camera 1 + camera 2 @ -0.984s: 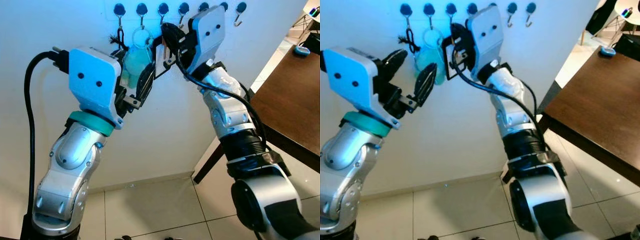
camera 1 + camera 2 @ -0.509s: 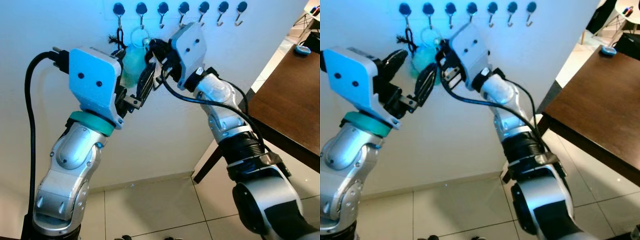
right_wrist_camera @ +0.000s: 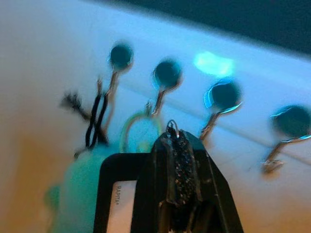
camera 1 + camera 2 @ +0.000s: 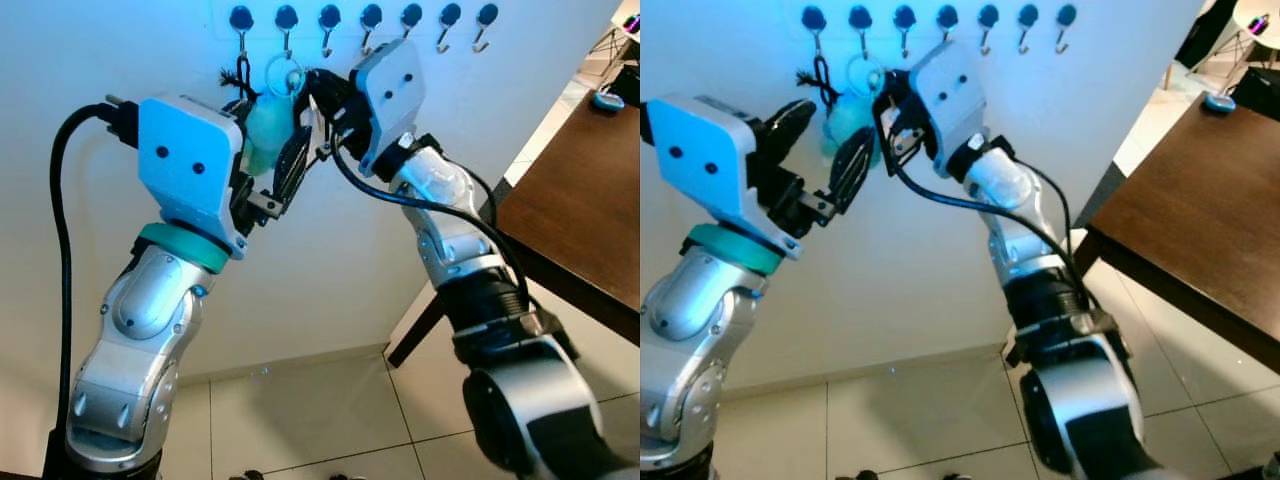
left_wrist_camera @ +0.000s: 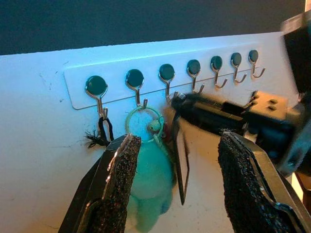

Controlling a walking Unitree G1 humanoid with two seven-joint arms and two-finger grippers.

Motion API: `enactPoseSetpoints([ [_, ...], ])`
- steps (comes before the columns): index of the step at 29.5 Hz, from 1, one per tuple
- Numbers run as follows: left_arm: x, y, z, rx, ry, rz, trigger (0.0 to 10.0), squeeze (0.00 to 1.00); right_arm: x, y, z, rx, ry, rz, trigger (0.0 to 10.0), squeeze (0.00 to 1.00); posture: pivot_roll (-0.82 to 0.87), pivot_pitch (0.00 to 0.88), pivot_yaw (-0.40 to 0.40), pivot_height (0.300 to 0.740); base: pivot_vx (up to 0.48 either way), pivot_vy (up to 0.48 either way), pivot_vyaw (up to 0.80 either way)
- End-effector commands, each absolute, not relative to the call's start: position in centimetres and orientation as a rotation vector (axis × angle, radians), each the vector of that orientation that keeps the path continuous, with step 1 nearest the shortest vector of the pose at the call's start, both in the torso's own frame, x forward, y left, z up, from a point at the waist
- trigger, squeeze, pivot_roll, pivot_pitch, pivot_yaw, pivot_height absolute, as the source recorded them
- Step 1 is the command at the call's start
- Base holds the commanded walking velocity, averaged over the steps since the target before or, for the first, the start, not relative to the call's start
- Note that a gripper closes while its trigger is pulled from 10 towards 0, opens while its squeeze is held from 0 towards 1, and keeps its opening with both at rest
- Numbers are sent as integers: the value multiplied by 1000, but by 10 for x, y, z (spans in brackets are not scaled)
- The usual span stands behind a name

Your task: Hang keys on a hook

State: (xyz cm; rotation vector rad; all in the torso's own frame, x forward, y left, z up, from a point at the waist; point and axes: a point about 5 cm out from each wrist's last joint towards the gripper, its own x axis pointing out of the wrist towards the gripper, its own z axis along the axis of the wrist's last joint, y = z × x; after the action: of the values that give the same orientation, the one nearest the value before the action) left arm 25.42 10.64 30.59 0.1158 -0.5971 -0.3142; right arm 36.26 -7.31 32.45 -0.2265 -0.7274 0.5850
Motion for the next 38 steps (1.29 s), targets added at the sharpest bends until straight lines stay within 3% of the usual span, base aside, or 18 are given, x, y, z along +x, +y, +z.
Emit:
enactPoseSetpoints([
  [1,250,105,305,114,-596,-325,10000,0,356,-79,329,-175,-772,553,10000,0,-19,105,39,740,0,0,0],
  [22,252,103,307,110,-594,-345,10000,0,353,-95,322,-164,-751,461,10000,0,-26,111,58,740,0,0,0],
  [38,252,102,307,109,-591,-343,10000,0,364,-78,334,-201,-743,497,10000,0,-19,115,55,740,0,0,0],
])
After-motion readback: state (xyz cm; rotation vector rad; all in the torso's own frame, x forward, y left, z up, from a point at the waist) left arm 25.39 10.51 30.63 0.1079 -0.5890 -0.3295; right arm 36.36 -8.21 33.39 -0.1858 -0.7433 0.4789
